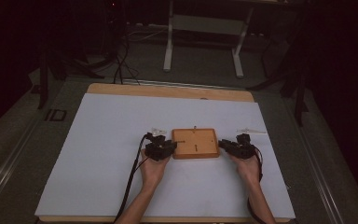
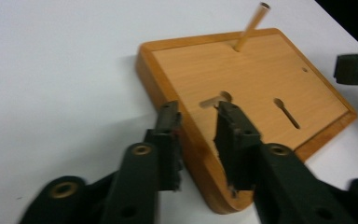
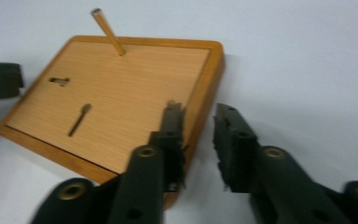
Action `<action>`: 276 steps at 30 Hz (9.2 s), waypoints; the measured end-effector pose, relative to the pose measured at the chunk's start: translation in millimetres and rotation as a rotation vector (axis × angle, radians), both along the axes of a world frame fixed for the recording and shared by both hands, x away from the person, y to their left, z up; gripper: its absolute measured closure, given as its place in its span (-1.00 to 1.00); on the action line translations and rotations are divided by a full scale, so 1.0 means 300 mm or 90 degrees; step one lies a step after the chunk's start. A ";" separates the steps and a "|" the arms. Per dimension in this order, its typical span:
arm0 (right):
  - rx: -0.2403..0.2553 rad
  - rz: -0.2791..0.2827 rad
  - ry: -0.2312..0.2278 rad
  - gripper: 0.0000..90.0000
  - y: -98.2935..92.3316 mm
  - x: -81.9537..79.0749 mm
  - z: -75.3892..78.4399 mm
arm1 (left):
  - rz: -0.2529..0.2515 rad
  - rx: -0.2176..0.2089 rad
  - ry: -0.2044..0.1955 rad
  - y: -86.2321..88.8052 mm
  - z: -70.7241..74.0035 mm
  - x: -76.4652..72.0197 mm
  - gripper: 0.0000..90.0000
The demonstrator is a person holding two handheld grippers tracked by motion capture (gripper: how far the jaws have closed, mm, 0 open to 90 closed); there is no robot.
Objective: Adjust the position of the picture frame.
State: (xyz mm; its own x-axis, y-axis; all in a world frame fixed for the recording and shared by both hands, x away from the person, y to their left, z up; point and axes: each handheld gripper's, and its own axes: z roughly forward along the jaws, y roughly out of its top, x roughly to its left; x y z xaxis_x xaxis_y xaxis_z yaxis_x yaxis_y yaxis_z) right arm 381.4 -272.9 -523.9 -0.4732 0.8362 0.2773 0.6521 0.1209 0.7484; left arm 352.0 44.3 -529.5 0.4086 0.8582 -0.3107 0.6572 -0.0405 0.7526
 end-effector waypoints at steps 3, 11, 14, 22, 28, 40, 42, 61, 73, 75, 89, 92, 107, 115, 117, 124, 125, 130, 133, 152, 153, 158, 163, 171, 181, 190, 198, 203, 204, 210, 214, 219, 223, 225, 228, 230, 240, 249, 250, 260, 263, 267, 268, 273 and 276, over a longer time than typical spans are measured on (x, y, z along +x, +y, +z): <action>0.016 0.006 0.003 0.35 0.008 0.003 0.002 | -0.010 -0.011 0.009 -0.008 -0.014 0.009 0.32; 0.058 0.016 0.051 0.10 0.021 0.027 -0.033 | -0.019 -0.037 0.034 -0.011 -0.041 0.032 0.09; 0.059 0.022 0.058 0.03 0.031 0.030 -0.038 | -0.025 -0.045 0.042 -0.009 -0.046 0.037 0.01; 0.078 0.026 0.086 -0.08 0.045 0.037 -0.051 | -0.035 -0.046 0.057 -0.009 -0.046 0.047 -0.08; 0.076 0.013 0.089 -0.14 0.057 0.033 -0.048 | -0.036 -0.037 0.068 -0.022 -0.038 0.051 -0.21; 0.070 -0.012 0.097 0.01 0.062 0.027 -0.042 | -0.006 -0.050 0.082 -0.013 -0.031 0.057 0.01; 0.072 -0.011 0.100 0.04 0.060 0.024 -0.041 | 0.006 -0.040 0.070 -0.012 -0.024 0.053 0.12; 0.081 -0.003 0.086 0.21 0.047 0.023 -0.042 | -0.028 -0.052 0.068 0.014 -0.034 0.054 0.12; -0.004 0.010 0.009 0.29 0.085 0.016 0.010 | -0.057 -0.041 0.050 0.017 -0.026 0.027 0.01; 0.007 0.022 0.002 0.30 0.089 0.022 0.023 | -0.062 -0.043 0.044 0.018 -0.024 0.017 -0.01; -0.006 0.082 -0.041 0.51 0.221 0.104 0.044 | -0.087 -0.010 0.025 0.021 -0.036 -0.020 -0.08; -0.005 0.099 -0.044 0.57 0.247 0.121 0.037 | -0.092 -0.003 0.023 0.012 -0.042 -0.026 -0.08; -0.057 0.112 -0.064 0.80 0.327 0.177 0.010 | -0.096 0.004 0.020 0.005 -0.049 -0.030 -0.11; -0.074 0.113 -0.070 0.85 0.338 0.177 0.005 | -0.094 0.006 0.018 0.003 -0.050 -0.031 -0.12; -0.088 0.114 -0.077 0.86 0.344 0.175 0.007 | -0.095 0.007 0.017 0.003 -0.050 -0.032 -0.12; -0.090 0.121 -0.075 0.88 0.340 0.180 0.011 | -0.099 0.010 0.016 0.004 -0.050 -0.031 -0.11; -0.088 0.121 -0.073 0.89 0.339 0.180 0.011 | -0.100 0.010 0.016 0.004 -0.049 -0.032 -0.11; -0.091 0.136 -0.070 0.89 0.339 0.182 0.018 | -0.107 0.012 0.018 0.004 -0.046 -0.036 -0.16; -0.092 0.138 -0.064 0.89 0.344 0.180 0.023 | -0.109 0.013 0.018 0.006 -0.041 -0.038 -0.17; -0.101 0.116 -0.044 0.90 0.407 0.180 0.082 | -0.106 0.030 0.004 0.058 -0.017 -0.057 -0.12; -0.100 0.115 -0.043 0.89 0.412 0.181 0.083 | -0.104 0.029 0.006 0.061 -0.019 -0.059 -0.12; -0.103 0.111 -0.041 0.89 0.433 0.182 0.086 | -0.103 0.028 0.009 0.070 -0.026 -0.062 -0.13; -0.103 0.097 -0.034 0.89 0.440 0.182 0.085 | -0.101 0.033 0.000 0.071 -0.023 -0.065 -0.10; -0.103 0.095 -0.028 0.89 0.453 0.180 0.089 | -0.104 0.052 -0.003 0.074 -0.020 -0.079 -0.08; -0.103 0.084 -0.023 0.89 0.462 0.184 0.076 | -0.110 0.111 -0.009 0.057 -0.038 -0.082 -0.03; -0.126 0.086 -0.030 0.89 0.463 0.179 0.096 | -0.085 0.115 -0.008 0.078 -0.034 -0.075 0.04; -0.131 0.094 -0.030 0.89 0.485 0.169 0.109 | -0.078 0.117 -0.003 0.101 -0.033 -0.076 0.09; -0.134 0.104 -0.028 0.89 0.500 0.168 0.108 | -0.079 0.114 0.000 0.111 -0.034 -0.087 0.08; -0.135 0.106 -0.028 0.89 0.504 0.167 0.108 | -0.081 0.122 0.002 0.115 -0.031 -0.091 0.08; -0.136 0.112 -0.022 0.89 0.528 0.161 0.110 | -0.080 0.121 0.004 0.136 -0.032 -0.104 0.08; -0.136 0.111 -0.019 0.89 0.546 0.155 0.108 | -0.078 0.120 0.005 0.148 -0.032 -0.108 0.08; -0.136 0.110 -0.016 0.89 0.554 0.148 0.107 | -0.079 0.120 0.005 0.155 -0.032 -0.115 0.08; -0.133 0.112 -0.013 0.89 0.558 0.145 0.103 | -0.079 0.121 0.006 0.161 -0.031 -0.120 0.08; -0.134 0.113 -0.014 0.89 0.560 0.145 0.099 | -0.079 0.124 0.007 0.163 -0.031 -0.124 0.08; -0.132 0.113 -0.011 0.89 0.564 0.145 0.095 | -0.079 0.125 0.006 0.164 -0.031 -0.125 0.08; -0.131 0.113 -0.007 0.89 0.570 0.144 0.089 | -0.078 0.126 0.006 0.173 -0.032 -0.130 0.08; -0.125 0.108 -0.001 0.89 0.585 0.138 0.074 | -0.079 0.134 0.010 0.187 -0.029 -0.143 0.08; -0.153 0.107 -0.008 0.89 0.615 0.123 0.054 | -0.075 0.134 0.007 0.199 -0.031 -0.158 0.10; -0.154 0.108 -0.008 0.89 0.615 0.123 0.054 | -0.076 0.135 0.007 0.199 -0.031 -0.159 0.10; -0.153 0.091 -0.002 0.89 0.622 0.115 0.056 | -0.077 0.133 0.008 0.212 -0.031 -0.160 0.13; -0.154 0.089 0.000 0.89 0.625 0.113 0.056 | -0.074 0.128 0.011 0.216 -0.031 -0.159 0.14; -0.150 0.101 -0.008 0.89 0.621 0.116 0.052 | -0.077 0.129 0.008 0.215 -0.031 -0.161 0.15; -0.142 0.113 -0.012 0.88 0.613 0.119 0.048 | -0.077 0.132 0.006 0.213 -0.031 -0.162 0.16; -0.137 0.153 -0.015 0.89 0.598 0.136 0.046 | -0.072 0.140 0.006 0.208 -0.030 -0.164 0.16; -0.136 0.162 -0.019 0.89 0.595 0.141 0.045 | -0.069 0.142 0.007 0.205 -0.028 -0.166 0.17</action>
